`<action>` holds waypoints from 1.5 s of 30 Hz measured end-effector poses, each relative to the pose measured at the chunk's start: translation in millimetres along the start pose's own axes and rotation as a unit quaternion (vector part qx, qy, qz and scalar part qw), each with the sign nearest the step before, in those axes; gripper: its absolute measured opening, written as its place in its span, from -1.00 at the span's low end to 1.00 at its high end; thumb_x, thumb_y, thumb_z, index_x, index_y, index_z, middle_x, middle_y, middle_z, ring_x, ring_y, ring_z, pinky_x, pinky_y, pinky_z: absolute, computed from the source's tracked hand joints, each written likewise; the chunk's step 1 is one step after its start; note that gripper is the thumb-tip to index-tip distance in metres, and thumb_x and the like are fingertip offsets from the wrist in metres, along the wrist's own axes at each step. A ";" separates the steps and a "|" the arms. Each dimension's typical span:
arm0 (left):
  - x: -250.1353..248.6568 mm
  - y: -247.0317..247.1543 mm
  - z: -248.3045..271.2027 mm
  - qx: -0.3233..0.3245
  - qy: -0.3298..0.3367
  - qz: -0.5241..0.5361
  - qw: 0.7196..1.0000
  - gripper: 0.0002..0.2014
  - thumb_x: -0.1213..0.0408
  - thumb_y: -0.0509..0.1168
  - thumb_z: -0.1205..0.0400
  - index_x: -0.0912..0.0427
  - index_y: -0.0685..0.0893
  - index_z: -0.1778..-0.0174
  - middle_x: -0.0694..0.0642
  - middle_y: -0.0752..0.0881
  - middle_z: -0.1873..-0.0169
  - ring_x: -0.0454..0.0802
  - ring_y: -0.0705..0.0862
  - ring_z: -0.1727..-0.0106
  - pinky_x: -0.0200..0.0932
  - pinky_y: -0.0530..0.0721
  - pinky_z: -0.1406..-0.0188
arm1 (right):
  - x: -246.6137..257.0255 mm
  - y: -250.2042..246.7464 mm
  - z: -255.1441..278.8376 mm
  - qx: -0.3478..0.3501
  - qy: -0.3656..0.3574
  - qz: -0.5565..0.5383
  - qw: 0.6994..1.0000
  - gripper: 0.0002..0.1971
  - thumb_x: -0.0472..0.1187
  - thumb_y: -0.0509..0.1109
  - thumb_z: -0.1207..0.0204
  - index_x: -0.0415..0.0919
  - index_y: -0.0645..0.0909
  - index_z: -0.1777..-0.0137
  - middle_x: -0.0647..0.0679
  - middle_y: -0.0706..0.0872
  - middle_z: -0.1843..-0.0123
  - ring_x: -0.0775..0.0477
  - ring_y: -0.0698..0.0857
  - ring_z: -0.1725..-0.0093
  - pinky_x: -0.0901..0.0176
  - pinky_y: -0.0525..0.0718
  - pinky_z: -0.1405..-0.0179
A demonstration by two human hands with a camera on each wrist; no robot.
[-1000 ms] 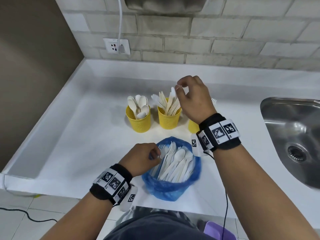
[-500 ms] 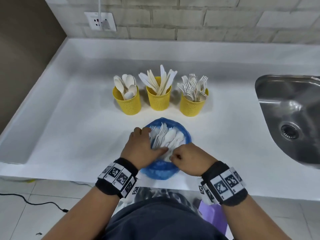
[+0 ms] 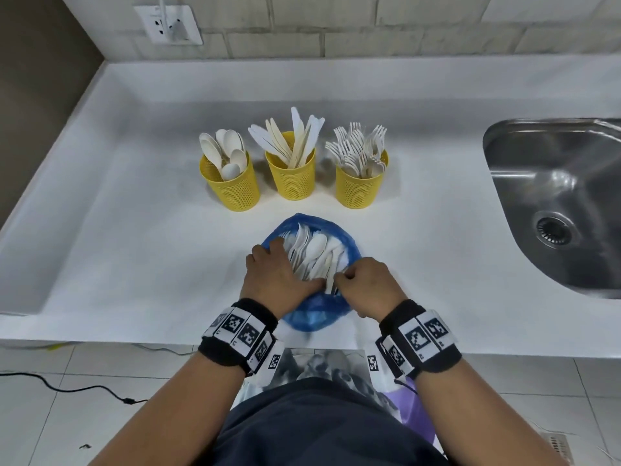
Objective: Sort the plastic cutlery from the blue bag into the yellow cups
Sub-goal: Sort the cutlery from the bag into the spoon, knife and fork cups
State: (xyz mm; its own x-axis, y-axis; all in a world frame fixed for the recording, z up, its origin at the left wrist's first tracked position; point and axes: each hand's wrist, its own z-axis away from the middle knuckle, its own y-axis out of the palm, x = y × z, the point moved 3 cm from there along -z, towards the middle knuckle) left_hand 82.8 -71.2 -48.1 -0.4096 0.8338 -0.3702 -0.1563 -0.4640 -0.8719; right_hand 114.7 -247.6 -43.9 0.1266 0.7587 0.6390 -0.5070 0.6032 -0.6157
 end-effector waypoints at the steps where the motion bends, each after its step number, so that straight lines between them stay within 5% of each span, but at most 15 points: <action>1: -0.4 0.2 -0.5 0.007 -0.003 0.013 1.000 0.05 -0.29 0.54 -0.34 0.19 0.29 -0.62 0.29 0.51 -0.31 0.33 0.51 -0.37 0.13 0.49 -0.39 | -0.7 0.1 -0.3 0.000 0.005 -0.015 1.000 -0.62 -0.18 0.32 -0.60 -0.32 0.60 0.44 -0.10 0.58 0.57 -0.10 0.61 0.61 0.13 0.64 0.50; 4: -1.1 -0.7 -2.9 0.019 -0.004 0.046 0.999 0.04 -0.16 0.56 -0.35 0.18 0.22 -0.65 0.28 0.51 -0.32 0.32 0.53 -0.38 0.14 0.53 -0.39 | -1.1 2.9 -3.0 0.024 0.020 -0.061 0.998 -0.63 -0.16 0.33 -0.61 -0.30 0.62 0.43 -0.23 0.68 0.52 -0.10 0.63 0.63 0.28 0.51 0.65; 9: 0.0 -1.2 -5.6 0.033 -0.019 0.101 0.994 -0.01 -0.05 0.55 -0.38 0.16 0.22 -0.65 0.26 0.58 -0.33 0.29 0.60 -0.36 0.17 0.61 -0.34 | 0.6 13.8 -12.6 0.052 0.036 -0.122 0.990 -0.63 -0.09 0.34 -0.63 -0.47 0.71 0.11 -0.36 0.84 0.26 -0.20 0.66 0.50 0.13 0.60 0.53; 13: 2.2 -3.0 -7.5 0.040 -0.037 0.155 0.986 -0.05 -0.04 0.61 -0.31 0.14 0.28 -0.54 0.10 0.67 -0.25 0.13 0.70 -0.25 0.07 0.68 -0.25 | 2.2 14.4 -15.3 0.021 0.013 -0.042 0.999 -0.65 -0.05 0.33 -0.62 -0.28 0.66 0.29 -0.18 0.76 0.45 -0.16 0.76 0.44 0.08 0.75 0.35; 16: -0.1 -0.8 -10.1 0.050 -0.045 0.134 0.989 -0.27 -0.03 0.59 -0.37 0.11 0.44 -0.38 0.00 0.68 -0.11 0.03 0.69 -0.13 -0.02 0.68 -0.14 | 6.7 14.4 -20.0 0.005 -0.013 -0.010 1.000 -0.65 0.00 0.35 -0.61 -0.21 0.61 0.33 -0.11 0.69 0.43 -0.25 0.78 0.28 -0.03 0.79 0.13; 19: 9.1 13.3 -23.8 0.041 -0.031 0.092 0.994 -0.38 -0.28 0.38 -0.25 -0.08 0.58 -0.18 -0.07 0.69 -0.02 -0.04 0.72 -0.08 -0.02 0.75 -0.04 | 11.9 13.6 -23.5 0.005 -0.038 0.010 0.999 -0.59 -0.04 0.40 -0.63 -0.20 0.57 0.43 -0.08 0.67 0.46 -0.16 0.74 0.28 0.06 0.65 0.20; 22: 12.1 18.6 -31.4 0.043 -0.009 0.068 0.997 -0.41 -0.32 0.28 -0.26 -0.09 0.59 -0.13 -0.07 0.70 0.05 -0.03 0.73 -0.01 -0.01 0.75 0.03 | 12.9 12.7 -25.5 0.019 -0.036 -0.022 0.999 -0.62 -0.11 0.42 -0.58 -0.37 0.70 0.39 -0.21 0.75 0.48 -0.07 0.72 0.46 -0.01 0.76 0.25; 28: 0.9 -11.4 -13.6 0.028 0.003 0.138 0.990 -0.59 0.10 0.52 -0.49 0.10 0.63 -0.22 -0.01 0.74 0.02 0.03 0.70 -0.04 -0.15 0.54 0.06 | 10.9 12.4 -24.6 0.020 0.003 -0.099 0.995 -0.67 -0.19 0.38 -0.52 -0.53 0.69 0.24 -0.32 0.77 0.45 -0.01 0.64 0.61 0.17 0.68 0.44; 32: 0.5 -11.9 -10.3 0.025 0.016 0.159 0.987 -0.50 0.15 0.55 -0.51 0.09 0.55 -0.33 -0.09 0.66 -0.02 -0.08 0.61 -0.03 -0.25 0.47 0.08 | 12.0 17.6 -23.5 0.007 -0.025 -0.047 0.999 -0.61 -0.08 0.41 -0.54 -0.23 0.64 0.49 -0.11 0.70 0.58 0.00 0.71 0.50 0.08 0.76 0.28; 36: 1.6 -10.4 -9.7 0.038 0.004 0.173 0.984 -0.45 0.21 0.57 -0.47 0.14 0.49 -0.31 -0.06 0.71 0.00 -0.09 0.69 0.00 -0.45 0.44 0.29 | 14.7 21.0 -24.2 -0.007 -0.039 -0.032 0.999 -0.63 -0.10 0.45 -0.56 -0.15 0.51 0.46 -0.07 0.65 0.46 -0.13 0.69 0.31 0.16 0.52 0.39; 41: 4.6 -11.0 -9.5 0.046 -0.018 0.184 0.982 -0.58 0.24 0.52 -0.50 0.19 0.50 -0.18 -0.04 0.68 0.13 -0.23 0.61 0.16 -0.33 0.44 0.35 | 16.3 19.5 -20.2 -0.018 -0.026 -0.092 0.995 -0.73 -0.20 0.44 -0.51 -0.26 0.52 0.38 -0.41 0.76 0.29 -0.40 0.75 0.23 -0.10 0.70 0.20; 45: 4.3 -13.7 -7.1 0.055 -0.026 0.198 0.978 -0.77 0.27 0.44 -0.56 0.19 0.55 -0.04 -0.01 0.61 0.19 -0.11 0.57 0.19 -0.24 0.40 0.35 | 17.4 22.7 -18.3 -0.008 -0.010 -0.120 0.993 -0.70 -0.19 0.41 -0.51 -0.24 0.49 0.41 -0.42 0.76 0.34 -0.26 0.67 0.40 -0.14 0.73 0.17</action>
State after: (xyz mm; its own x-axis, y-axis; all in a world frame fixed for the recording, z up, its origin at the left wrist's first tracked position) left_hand 89.6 -59.1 -40.0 -0.5029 0.5663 -0.6529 -0.0711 -0.7800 -0.6218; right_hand 121.0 -216.1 -55.2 0.2247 0.5872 0.7777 -0.4505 0.7703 -0.4514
